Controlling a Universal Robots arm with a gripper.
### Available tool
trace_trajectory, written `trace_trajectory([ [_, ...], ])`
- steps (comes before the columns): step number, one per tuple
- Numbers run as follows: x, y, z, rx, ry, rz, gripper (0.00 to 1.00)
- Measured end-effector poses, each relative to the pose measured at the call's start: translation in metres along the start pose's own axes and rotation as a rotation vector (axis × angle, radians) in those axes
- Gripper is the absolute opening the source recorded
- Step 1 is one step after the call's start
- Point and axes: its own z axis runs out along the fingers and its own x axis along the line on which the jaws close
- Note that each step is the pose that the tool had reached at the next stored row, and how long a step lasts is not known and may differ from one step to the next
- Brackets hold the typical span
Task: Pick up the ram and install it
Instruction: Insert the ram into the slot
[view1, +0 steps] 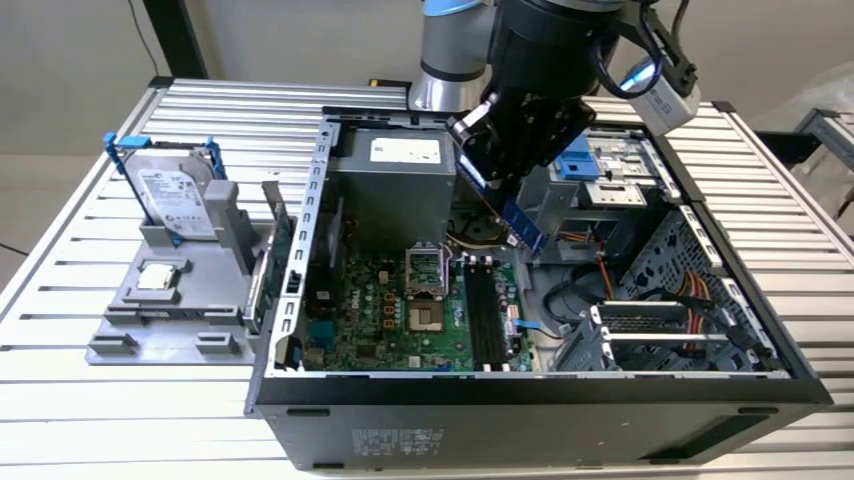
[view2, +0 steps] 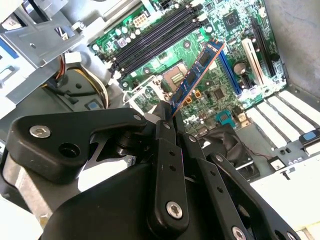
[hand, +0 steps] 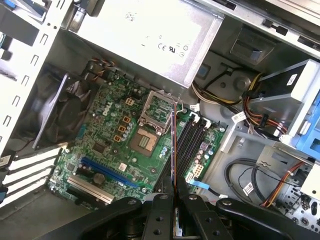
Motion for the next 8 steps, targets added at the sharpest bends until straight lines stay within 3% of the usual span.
trace_trajectory([
  [8, 0.0000, 0.0000, 0.0000, -0.0020, -0.0008, 0.038, 0.00],
])
